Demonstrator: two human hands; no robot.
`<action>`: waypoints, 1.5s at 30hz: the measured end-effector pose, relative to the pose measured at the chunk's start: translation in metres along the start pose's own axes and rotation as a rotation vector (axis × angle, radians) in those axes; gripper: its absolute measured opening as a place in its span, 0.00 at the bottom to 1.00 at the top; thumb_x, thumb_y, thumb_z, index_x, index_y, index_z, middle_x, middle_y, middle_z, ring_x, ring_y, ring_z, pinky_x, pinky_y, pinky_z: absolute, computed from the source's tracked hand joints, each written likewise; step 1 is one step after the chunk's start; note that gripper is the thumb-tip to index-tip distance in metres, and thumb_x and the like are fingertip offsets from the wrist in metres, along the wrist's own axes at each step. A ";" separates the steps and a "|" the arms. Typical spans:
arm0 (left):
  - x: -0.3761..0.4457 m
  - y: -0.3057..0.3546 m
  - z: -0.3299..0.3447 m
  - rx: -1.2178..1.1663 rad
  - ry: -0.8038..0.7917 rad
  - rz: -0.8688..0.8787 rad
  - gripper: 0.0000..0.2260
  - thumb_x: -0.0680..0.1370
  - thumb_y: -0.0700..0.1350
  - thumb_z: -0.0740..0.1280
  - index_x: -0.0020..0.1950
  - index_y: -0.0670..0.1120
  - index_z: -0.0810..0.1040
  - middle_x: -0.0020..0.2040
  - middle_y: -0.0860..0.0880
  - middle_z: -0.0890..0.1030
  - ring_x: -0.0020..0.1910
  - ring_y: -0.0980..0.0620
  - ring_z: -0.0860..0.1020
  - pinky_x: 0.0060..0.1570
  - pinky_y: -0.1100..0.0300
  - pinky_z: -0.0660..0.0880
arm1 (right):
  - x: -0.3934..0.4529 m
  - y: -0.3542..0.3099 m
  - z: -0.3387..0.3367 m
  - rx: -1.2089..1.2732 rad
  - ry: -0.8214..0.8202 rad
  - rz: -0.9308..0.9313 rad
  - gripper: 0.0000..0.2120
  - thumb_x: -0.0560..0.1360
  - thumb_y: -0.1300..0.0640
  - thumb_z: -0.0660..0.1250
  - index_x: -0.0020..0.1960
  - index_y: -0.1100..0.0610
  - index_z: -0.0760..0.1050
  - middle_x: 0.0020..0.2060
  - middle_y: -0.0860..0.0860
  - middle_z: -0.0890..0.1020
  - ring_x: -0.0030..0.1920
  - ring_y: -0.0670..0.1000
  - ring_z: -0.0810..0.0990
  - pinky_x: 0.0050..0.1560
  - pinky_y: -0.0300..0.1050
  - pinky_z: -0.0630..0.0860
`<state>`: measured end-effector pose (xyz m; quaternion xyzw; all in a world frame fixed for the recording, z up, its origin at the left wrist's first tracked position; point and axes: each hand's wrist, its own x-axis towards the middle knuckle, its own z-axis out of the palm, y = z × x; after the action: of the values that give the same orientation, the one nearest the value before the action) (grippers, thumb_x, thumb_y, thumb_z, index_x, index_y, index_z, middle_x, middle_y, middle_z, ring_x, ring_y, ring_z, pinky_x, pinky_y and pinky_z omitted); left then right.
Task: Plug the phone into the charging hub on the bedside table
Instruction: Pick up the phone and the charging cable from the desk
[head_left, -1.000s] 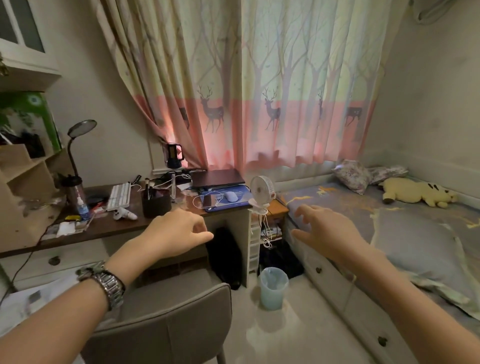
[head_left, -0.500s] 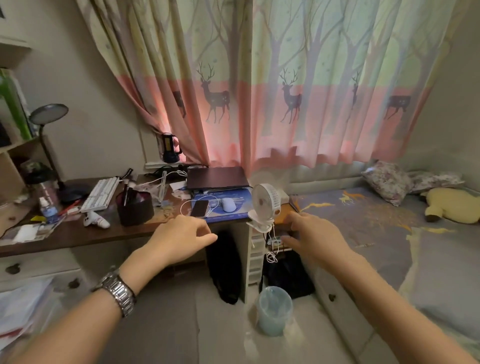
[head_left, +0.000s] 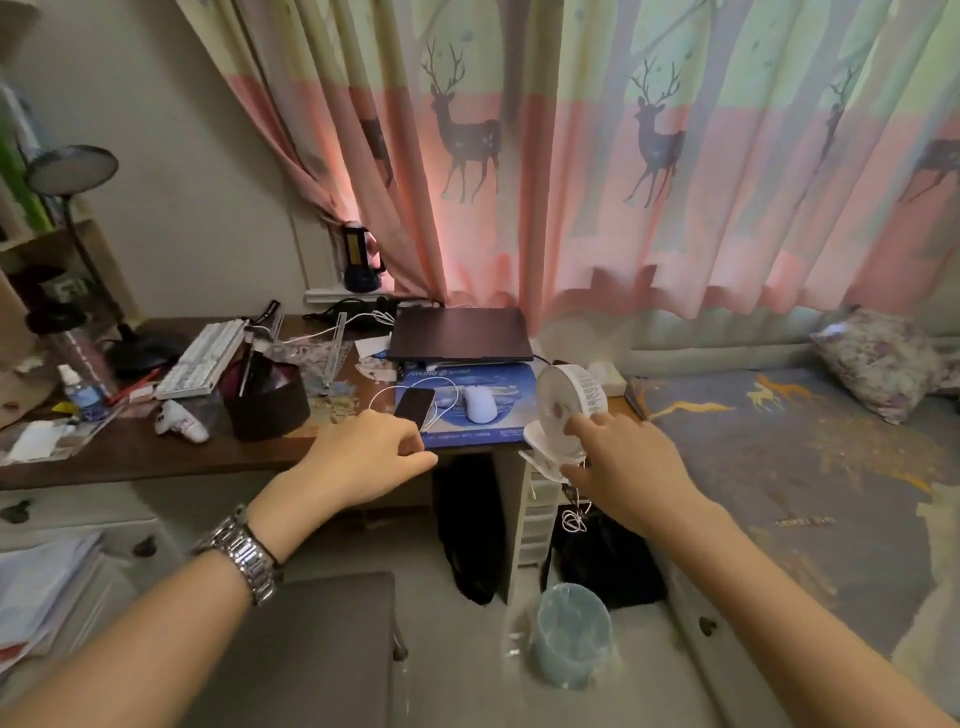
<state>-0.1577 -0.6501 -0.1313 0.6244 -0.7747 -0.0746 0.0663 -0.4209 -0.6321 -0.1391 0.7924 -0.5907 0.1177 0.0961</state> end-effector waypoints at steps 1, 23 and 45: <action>0.009 -0.006 0.004 -0.001 -0.024 -0.014 0.16 0.74 0.63 0.62 0.51 0.55 0.79 0.52 0.54 0.82 0.50 0.53 0.78 0.47 0.54 0.76 | 0.009 -0.001 0.008 0.014 -0.016 -0.005 0.17 0.75 0.46 0.63 0.61 0.52 0.70 0.56 0.52 0.80 0.56 0.55 0.78 0.48 0.47 0.71; 0.178 -0.079 0.074 0.026 -0.018 -0.381 0.14 0.75 0.60 0.61 0.51 0.52 0.78 0.46 0.53 0.79 0.43 0.53 0.75 0.39 0.58 0.71 | 0.200 0.017 0.139 0.310 -0.235 -0.086 0.18 0.74 0.46 0.64 0.61 0.50 0.69 0.56 0.51 0.79 0.54 0.54 0.79 0.47 0.46 0.74; 0.317 -0.148 0.202 -0.187 -0.026 -0.419 0.40 0.69 0.67 0.63 0.72 0.46 0.59 0.66 0.45 0.71 0.64 0.45 0.70 0.59 0.51 0.69 | 0.304 -0.026 0.257 0.477 -0.475 0.250 0.17 0.74 0.47 0.66 0.61 0.50 0.70 0.54 0.50 0.78 0.53 0.53 0.79 0.48 0.47 0.76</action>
<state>-0.1225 -0.9842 -0.3554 0.7619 -0.6185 -0.1660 0.0970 -0.2942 -0.9780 -0.2934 0.7195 -0.6448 0.0754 -0.2467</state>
